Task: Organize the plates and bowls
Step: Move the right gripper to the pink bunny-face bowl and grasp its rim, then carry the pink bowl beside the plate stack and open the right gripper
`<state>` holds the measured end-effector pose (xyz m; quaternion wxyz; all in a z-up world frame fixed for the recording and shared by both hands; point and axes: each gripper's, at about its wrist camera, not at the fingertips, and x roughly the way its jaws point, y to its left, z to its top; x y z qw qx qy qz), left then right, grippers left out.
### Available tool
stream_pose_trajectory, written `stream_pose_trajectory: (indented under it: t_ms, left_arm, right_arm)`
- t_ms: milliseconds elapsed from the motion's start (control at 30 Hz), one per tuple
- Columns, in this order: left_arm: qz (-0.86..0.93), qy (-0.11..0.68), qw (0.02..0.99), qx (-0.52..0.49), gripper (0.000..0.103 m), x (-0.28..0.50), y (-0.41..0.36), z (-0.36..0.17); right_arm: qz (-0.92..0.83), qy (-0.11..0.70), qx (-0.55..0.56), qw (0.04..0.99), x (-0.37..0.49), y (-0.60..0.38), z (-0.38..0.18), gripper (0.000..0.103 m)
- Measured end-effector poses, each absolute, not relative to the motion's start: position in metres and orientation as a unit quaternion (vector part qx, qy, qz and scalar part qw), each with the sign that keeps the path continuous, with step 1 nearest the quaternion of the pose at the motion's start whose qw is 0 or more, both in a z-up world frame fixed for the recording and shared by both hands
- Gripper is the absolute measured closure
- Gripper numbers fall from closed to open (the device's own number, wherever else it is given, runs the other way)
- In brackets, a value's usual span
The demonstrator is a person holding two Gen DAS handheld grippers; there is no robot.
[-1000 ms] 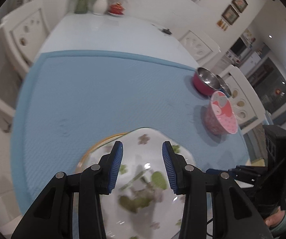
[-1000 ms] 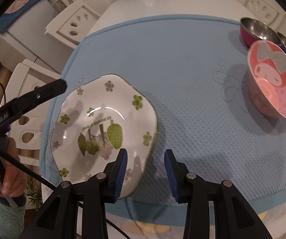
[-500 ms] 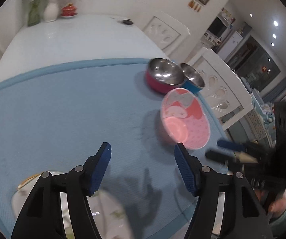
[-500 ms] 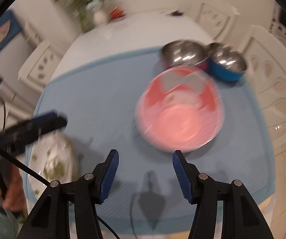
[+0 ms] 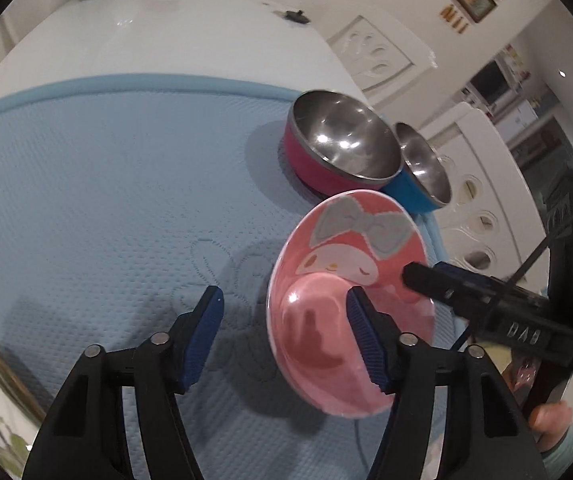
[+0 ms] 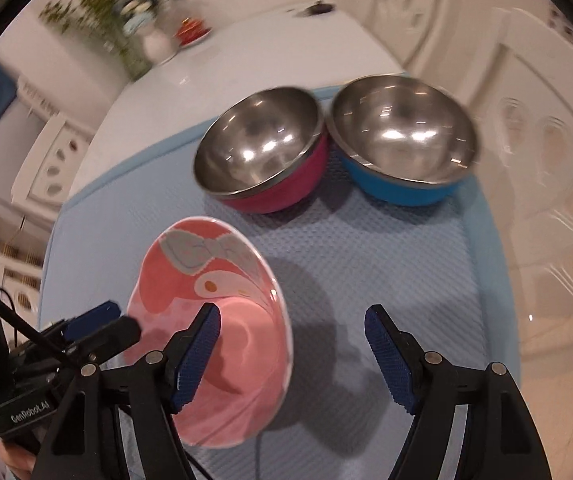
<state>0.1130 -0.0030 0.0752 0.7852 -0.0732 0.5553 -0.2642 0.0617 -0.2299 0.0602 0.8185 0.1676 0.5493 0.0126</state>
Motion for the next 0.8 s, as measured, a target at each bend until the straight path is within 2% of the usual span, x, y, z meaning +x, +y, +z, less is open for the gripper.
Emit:
stream_pose_trajectory:
  t_ms: [33,100,167,200,233,300,800]
  left_arm:
    - [-0.261,0.557,0.785,-0.072,0.049,0.113,-0.005,0.073]
    - [-0.250,0.563,0.785,-0.066,0.054,0.112,-0.010,0.067]
    - [-0.245,0.568,0.783,-0.064,0.067,0.110,-0.014,0.062]
    - [-0.243,0.569,0.783,-0.063,0.080,0.108,-0.016,0.060]
    - [-0.238,0.570,0.784,-0.061,0.085,0.106,-0.017,0.057]
    - [-0.231,0.566,0.789,-0.063,0.085,0.104,-0.016,0.057]
    - [-0.216,0.528,0.818,-0.074,0.085,0.070,-0.003,0.100]
  right_arm:
    - [0.018,0.555,0.163,0.816,0.064,-0.227,0.055,0.045]
    - [0.030,0.562,0.163,0.810,0.067,-0.224,0.046,0.052]
    - [0.034,0.564,0.163,0.809,0.068,-0.223,0.039,0.061]
    - [0.039,0.567,0.162,0.806,0.068,-0.222,0.036,0.069]
    - [0.042,0.570,0.160,0.805,0.069,-0.222,0.034,0.074]
    - [0.052,0.574,0.157,0.802,0.069,-0.220,0.032,0.080]
    - [0.071,0.546,0.152,0.821,0.044,-0.203,0.077,0.080]
